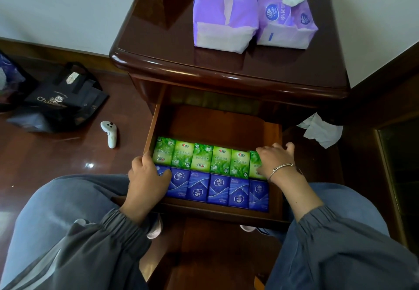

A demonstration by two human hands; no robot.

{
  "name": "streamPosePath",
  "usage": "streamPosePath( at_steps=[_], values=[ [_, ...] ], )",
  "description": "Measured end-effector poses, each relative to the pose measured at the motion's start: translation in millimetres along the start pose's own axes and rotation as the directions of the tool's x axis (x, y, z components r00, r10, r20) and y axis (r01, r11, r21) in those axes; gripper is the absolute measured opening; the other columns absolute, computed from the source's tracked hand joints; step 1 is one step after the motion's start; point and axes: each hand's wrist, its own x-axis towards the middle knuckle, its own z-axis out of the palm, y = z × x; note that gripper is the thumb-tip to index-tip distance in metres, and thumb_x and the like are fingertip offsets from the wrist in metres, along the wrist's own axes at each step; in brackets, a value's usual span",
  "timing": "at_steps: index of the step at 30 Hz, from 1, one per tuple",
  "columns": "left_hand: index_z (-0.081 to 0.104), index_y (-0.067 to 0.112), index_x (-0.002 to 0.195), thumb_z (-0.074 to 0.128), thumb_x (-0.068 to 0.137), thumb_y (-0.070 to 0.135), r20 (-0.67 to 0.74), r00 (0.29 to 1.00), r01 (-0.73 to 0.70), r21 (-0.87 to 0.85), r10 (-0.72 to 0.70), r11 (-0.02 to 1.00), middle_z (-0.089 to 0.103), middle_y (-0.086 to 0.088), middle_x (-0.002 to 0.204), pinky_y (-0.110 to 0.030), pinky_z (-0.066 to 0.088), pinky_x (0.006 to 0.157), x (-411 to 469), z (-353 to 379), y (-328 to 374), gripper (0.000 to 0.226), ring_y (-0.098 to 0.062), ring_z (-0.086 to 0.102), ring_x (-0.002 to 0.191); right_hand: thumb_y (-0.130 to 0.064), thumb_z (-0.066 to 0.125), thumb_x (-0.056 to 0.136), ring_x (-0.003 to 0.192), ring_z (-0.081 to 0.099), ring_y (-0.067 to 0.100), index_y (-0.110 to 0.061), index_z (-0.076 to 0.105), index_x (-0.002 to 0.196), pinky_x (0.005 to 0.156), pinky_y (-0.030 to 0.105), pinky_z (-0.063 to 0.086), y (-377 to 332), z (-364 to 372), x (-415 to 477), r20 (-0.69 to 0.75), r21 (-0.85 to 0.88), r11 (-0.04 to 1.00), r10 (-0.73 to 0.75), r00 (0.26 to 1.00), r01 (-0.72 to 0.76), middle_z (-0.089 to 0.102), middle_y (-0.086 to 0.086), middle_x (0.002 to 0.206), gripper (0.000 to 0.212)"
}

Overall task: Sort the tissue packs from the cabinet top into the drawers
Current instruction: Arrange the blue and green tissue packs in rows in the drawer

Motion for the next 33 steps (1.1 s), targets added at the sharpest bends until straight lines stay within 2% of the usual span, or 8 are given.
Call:
streamPosePath(
  at_steps=[4,11,15,18,21,25,29,33],
  values=[
    [0.027,0.009,0.145,0.058,0.089,0.027,-0.002,1.000,-0.008,0.008,0.008,1.000,0.029,-0.016,0.145,-0.048,0.031,0.107,-0.2,0.4,0.0,0.067,-0.041,0.034,0.129,-0.039,0.060,0.082,0.140,0.027,0.021,-0.020,0.021,0.146,0.111,0.053,0.006,-5.7,12.7,6.3,0.045,0.007,0.998,-0.056,0.997,0.055,0.023,0.005,0.155,0.077],
    [0.028,0.011,0.145,0.058,0.089,0.027,-0.008,1.000,-0.018,-0.009,0.018,1.000,0.029,-0.015,0.144,-0.047,0.032,0.106,0.2,0.3,-1.2,0.066,-0.040,0.034,0.129,-0.047,0.053,0.073,0.123,0.047,0.023,-0.019,0.033,0.134,0.103,0.063,-0.021,-8.8,21.6,10.3,0.098,0.035,0.996,-0.085,0.992,0.082,0.053,0.001,0.126,0.069],
    [0.027,0.011,0.145,0.057,0.089,0.025,-0.013,0.999,-0.037,-0.005,0.037,0.999,0.030,-0.015,0.144,-0.046,0.031,0.107,-0.6,0.0,-0.9,0.065,-0.041,0.035,0.128,-0.046,0.053,0.072,0.121,0.048,0.022,-0.020,0.036,0.132,0.102,0.063,-0.022,-7.6,22.4,12.9,0.119,0.053,0.995,-0.085,0.989,0.079,0.053,0.000,0.125,0.067],
    [0.027,0.011,0.145,0.056,0.090,0.024,-0.015,0.999,-0.046,-0.002,0.046,0.999,0.030,-0.015,0.143,-0.047,0.032,0.108,-1.4,0.1,-0.3,0.064,-0.040,0.036,0.128,-0.046,0.051,0.073,0.128,0.043,0.022,-0.019,0.026,0.141,0.101,0.062,-0.026,-6.4,21.7,11.3,0.114,0.059,0.995,-0.089,0.989,0.083,0.049,0.001,0.134,0.077],
    [0.029,0.008,0.143,0.056,0.090,0.022,-0.026,0.998,-0.049,0.011,0.049,0.999,0.031,-0.018,0.142,-0.047,0.031,0.107,-3.6,0.3,1.0,0.061,-0.043,0.035,0.126,-0.044,0.052,0.077,0.142,0.024,0.018,-0.020,0.011,0.149,0.102,0.059,-0.027,-4.2,19.6,2.9,0.078,0.076,0.992,-0.106,0.991,0.100,0.029,0.002,0.152,0.086],
    [0.034,0.004,0.139,0.055,0.089,0.019,-0.031,0.999,-0.037,-0.002,0.037,0.999,0.035,-0.021,0.139,-0.046,0.031,0.106,-6.6,-1.2,3.1,0.056,-0.045,0.038,0.124,-0.035,0.050,0.087,0.147,0.002,0.016,-0.026,0.018,0.148,0.113,0.055,-0.010,-1.2,0.9,-19.2,0.067,0.221,0.968,-0.138,0.988,0.120,0.011,-0.001,0.159,0.069],
    [0.038,0.002,0.136,0.054,0.089,0.019,-0.051,0.998,-0.037,-0.031,0.035,0.999,0.039,-0.023,0.136,-0.043,0.036,0.102,-10.9,-7.3,6.2,0.052,-0.045,0.042,0.120,-0.030,0.053,0.091,0.142,0.025,0.015,-0.024,0.037,0.143,0.117,0.037,0.018,7.7,-46.9,-53.1,-0.190,0.493,0.834,-0.172,0.967,0.246,0.030,-0.001,0.153,0.055],
    [0.047,0.001,0.130,0.056,0.088,0.017,-0.153,0.979,-0.163,-0.168,0.138,0.972,0.050,-0.021,0.128,-0.042,0.042,0.098,-14.3,-20.8,20.5,0.046,-0.037,0.051,0.115,-0.007,0.061,0.085,0.120,0.051,0.010,-0.013,0.059,0.126,0.104,0.016,0.031,30.8,-102.9,-84.9,-0.618,0.578,0.695,0.030,0.786,0.428,0.058,0.005,0.131,0.042]
  ],
)
